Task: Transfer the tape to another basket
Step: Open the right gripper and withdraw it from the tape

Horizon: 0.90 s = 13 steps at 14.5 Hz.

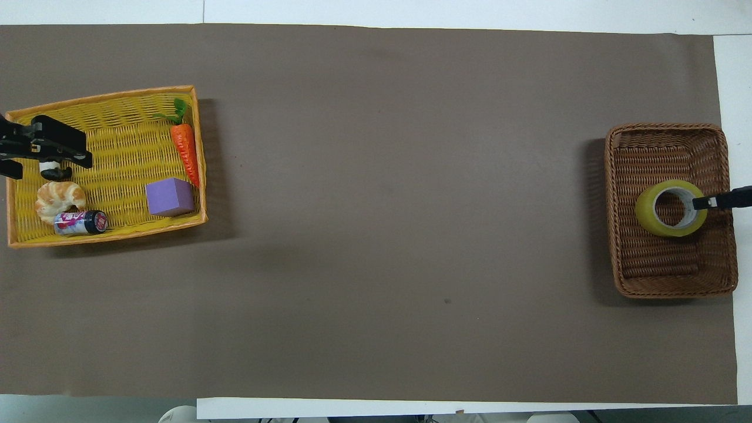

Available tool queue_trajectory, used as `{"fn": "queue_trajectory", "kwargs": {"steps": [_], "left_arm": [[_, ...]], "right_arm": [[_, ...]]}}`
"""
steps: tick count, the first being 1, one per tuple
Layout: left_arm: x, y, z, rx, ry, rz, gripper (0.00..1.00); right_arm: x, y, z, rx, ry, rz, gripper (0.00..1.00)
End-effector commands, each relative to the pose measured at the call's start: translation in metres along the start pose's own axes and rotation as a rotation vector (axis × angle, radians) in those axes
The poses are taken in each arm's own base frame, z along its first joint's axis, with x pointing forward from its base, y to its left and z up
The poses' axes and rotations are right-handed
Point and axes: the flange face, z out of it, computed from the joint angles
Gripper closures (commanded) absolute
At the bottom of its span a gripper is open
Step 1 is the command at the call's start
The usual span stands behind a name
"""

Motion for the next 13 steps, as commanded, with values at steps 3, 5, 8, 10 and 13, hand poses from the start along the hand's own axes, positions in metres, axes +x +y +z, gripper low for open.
{"fn": "queue_trajectory", "kwargs": {"steps": [3,5,8,10,13], "left_arm": [[-0.005,0.002,0.005,0.024,-0.001,0.013,0.0],[-0.002,0.003,0.007,0.02,0.011,0.012,0.0],[-0.002,-0.003,0.008,0.02,0.004,-0.001,0.0],[-0.001,-0.011,0.008,0.019,0.0,-0.016,0.0],[-0.001,-0.013,0.008,0.019,0.0,-0.019,0.0]], "right_arm": [[0.027,-0.116,-0.074,-0.256,-0.025,-0.055,0.0],[0.039,-0.168,-0.084,-0.341,-0.06,0.04,0.0],[0.035,-0.217,-0.095,-0.342,-0.1,0.262,0.0],[0.037,-0.237,-0.108,-0.359,-0.108,0.325,0.0],[0.042,-0.256,-0.119,-0.4,-0.117,0.308,0.0]]}}
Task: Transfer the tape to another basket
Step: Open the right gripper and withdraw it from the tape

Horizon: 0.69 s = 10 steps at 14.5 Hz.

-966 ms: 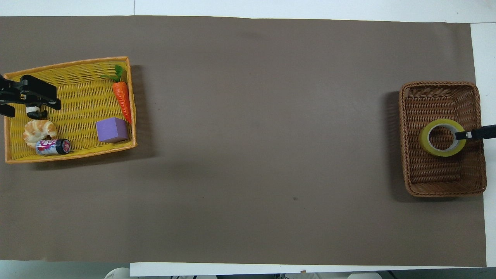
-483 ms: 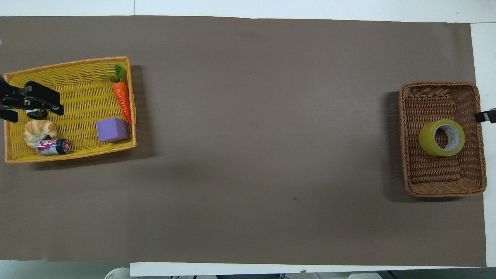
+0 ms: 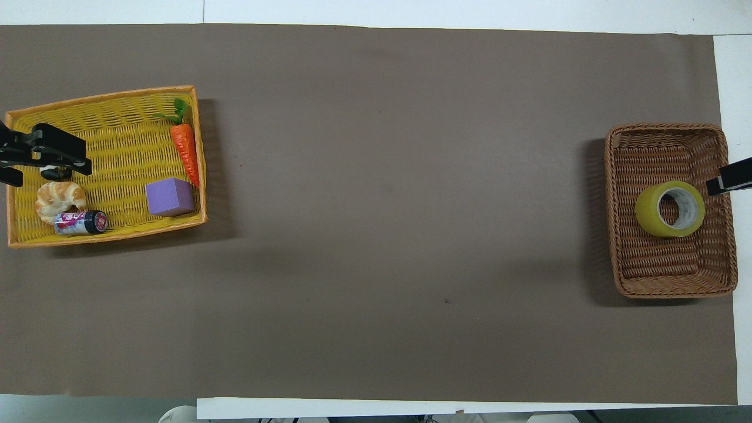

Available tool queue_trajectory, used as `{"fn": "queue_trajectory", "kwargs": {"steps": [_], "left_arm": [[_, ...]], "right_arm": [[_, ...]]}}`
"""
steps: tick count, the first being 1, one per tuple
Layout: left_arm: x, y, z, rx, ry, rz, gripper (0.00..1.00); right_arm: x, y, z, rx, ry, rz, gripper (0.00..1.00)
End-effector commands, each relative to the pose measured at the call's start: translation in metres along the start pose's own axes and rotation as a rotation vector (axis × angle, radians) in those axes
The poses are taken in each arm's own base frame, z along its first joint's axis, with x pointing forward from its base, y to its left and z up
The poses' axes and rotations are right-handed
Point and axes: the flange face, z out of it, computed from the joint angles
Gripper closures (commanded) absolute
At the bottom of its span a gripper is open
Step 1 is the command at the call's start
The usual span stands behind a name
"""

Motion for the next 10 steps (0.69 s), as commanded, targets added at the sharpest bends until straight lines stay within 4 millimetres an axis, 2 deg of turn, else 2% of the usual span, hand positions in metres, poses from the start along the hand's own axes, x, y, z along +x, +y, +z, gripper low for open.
{"fn": "queue_trajectory", "kwargs": {"steps": [1,2,3,10], "left_arm": [[-0.003,-0.002,0.001,0.018,0.012,0.002,0.0],[-0.003,-0.002,0.001,0.018,0.012,0.002,0.0],[-0.003,-0.002,0.001,0.018,0.011,0.002,0.0],[-0.003,-0.002,0.001,0.018,0.012,0.002,0.0]], "right_arm": [[0.002,-0.014,-0.015,-0.077,-0.005,-0.006,0.0],[0.002,-0.032,-0.02,-0.114,0.001,-0.038,0.0],[-0.007,-0.034,-0.027,-0.118,0.012,-0.033,0.0],[-0.017,-0.028,-0.021,-0.107,0.006,0.016,0.0]]}}
